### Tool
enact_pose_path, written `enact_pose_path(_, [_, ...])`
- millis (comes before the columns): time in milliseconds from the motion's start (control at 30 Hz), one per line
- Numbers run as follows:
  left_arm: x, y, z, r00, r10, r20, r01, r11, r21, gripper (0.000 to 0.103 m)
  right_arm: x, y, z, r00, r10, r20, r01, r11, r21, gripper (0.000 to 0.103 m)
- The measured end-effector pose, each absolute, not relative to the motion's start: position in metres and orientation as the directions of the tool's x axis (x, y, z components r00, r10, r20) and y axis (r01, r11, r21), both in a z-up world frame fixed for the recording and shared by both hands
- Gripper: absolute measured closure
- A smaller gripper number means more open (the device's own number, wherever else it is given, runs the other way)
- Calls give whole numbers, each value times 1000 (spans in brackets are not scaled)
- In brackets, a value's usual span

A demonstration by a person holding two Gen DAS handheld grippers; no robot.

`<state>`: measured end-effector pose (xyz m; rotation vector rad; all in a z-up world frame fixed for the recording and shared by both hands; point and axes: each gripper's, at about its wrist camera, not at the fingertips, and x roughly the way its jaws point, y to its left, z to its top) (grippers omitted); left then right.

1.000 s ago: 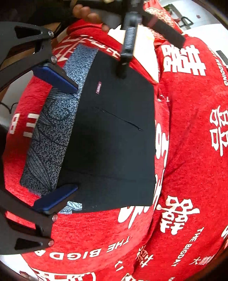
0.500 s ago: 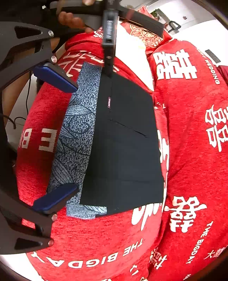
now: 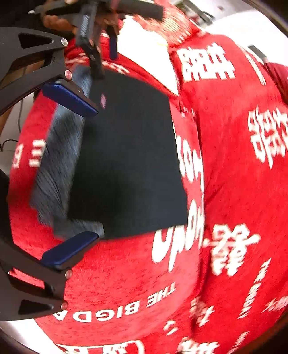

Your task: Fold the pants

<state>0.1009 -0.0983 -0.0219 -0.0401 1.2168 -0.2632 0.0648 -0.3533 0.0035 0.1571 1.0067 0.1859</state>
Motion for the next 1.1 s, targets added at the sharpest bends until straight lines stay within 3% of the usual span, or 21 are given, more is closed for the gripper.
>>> enact_pose_path(267, [118,-102,-35,271,-322,-907,201,941,-273,0,87,-399,-42,418,386,-823,7,904,427,0])
enact_pose_path(500, [130,-101,-49,241,-420,-875,227,901,-370,0,96,-395,-47,390,541,-745,-132,833,537,0])
enact_pose_path(700, [138,-99,-56,240,-456,-857,226,885,-408,0,107,-389,-53,418,587,-693,-205,804,558,0])
enact_pose_path(867, [138,-98,-58,272,-462,-844,207,885,-417,1,104,-371,-52,442,509,-739,-263,861,435,0])
enact_pose_path(1100, [130,-100,-41,330,-443,-833,257,892,-373,35,97,-337,-24,428,498,-754,-310,865,395,5])
